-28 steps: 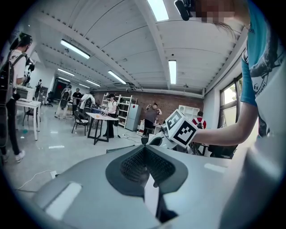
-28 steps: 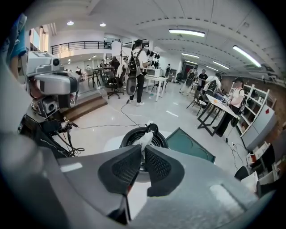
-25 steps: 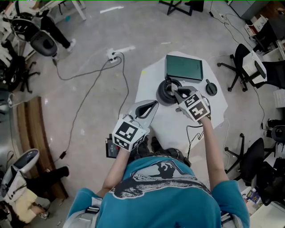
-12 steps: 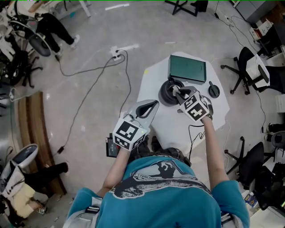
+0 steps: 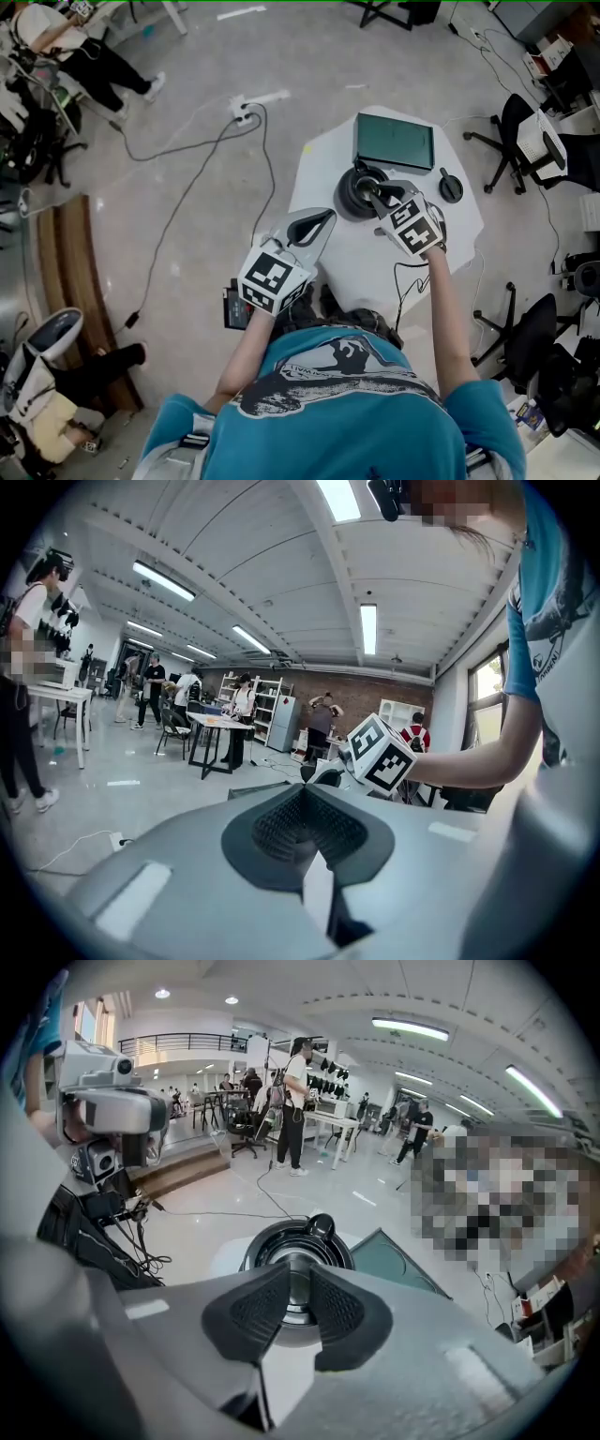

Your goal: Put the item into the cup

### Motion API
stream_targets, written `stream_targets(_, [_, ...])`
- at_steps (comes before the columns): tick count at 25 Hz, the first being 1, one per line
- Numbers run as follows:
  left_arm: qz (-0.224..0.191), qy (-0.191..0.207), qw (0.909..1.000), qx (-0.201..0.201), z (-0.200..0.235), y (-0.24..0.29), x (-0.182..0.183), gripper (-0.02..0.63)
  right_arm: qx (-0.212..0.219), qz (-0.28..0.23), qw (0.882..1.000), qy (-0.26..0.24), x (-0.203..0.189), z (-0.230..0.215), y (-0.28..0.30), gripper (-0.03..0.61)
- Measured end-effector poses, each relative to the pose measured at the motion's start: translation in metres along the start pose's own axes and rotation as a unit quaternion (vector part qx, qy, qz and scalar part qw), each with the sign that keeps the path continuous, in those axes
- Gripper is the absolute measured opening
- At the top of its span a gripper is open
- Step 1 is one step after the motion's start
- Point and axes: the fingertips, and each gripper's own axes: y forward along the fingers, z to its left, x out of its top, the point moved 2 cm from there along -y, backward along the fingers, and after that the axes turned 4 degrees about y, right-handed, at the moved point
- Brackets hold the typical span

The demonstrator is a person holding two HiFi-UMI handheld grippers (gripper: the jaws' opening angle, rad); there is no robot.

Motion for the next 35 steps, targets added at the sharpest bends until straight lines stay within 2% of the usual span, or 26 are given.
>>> stream_targets(4, [0.002, 0.001, 1.0, -0.009, 0.003, -0.003, -0.001, 0.012, -0.017, -0.043, 0.997, 0.055, 0.008, 0.0, -0.011, 0.067])
stream_targets(10, [0.003, 0.01, 0.9995, -0.031, 0.005, -0.006, 0.0, 0.012, -0.049, -0.096, 0.987, 0.119, 0.015, 0.004, -0.031, 0.067])
stream_targets(17, [0.007, 0.026, 0.9971, -0.072, 0.005, -0.012, -0.001, 0.012, -0.091, -0.149, 0.969, 0.176, 0.025, 0.016, -0.055, 0.067])
stream_targets(24, [0.014, 0.046, 0.9917, -0.119, 0.003, -0.021, -0.002, 0.012, -0.134, -0.217, 0.935, 0.246, 0.03, 0.035, -0.083, 0.067])
stream_targets(31, [0.029, 0.058, 0.9827, -0.173, -0.006, -0.028, -0.006, 0.012, -0.165, -0.25, 0.898, 0.322, 0.01, 0.062, -0.101, 0.067])
stream_targets(35, [0.035, 0.059, 0.9786, -0.194, -0.018, -0.026, -0.012, 0.012, -0.167, -0.251, 0.889, 0.344, -0.005, 0.082, -0.107, 0.067])
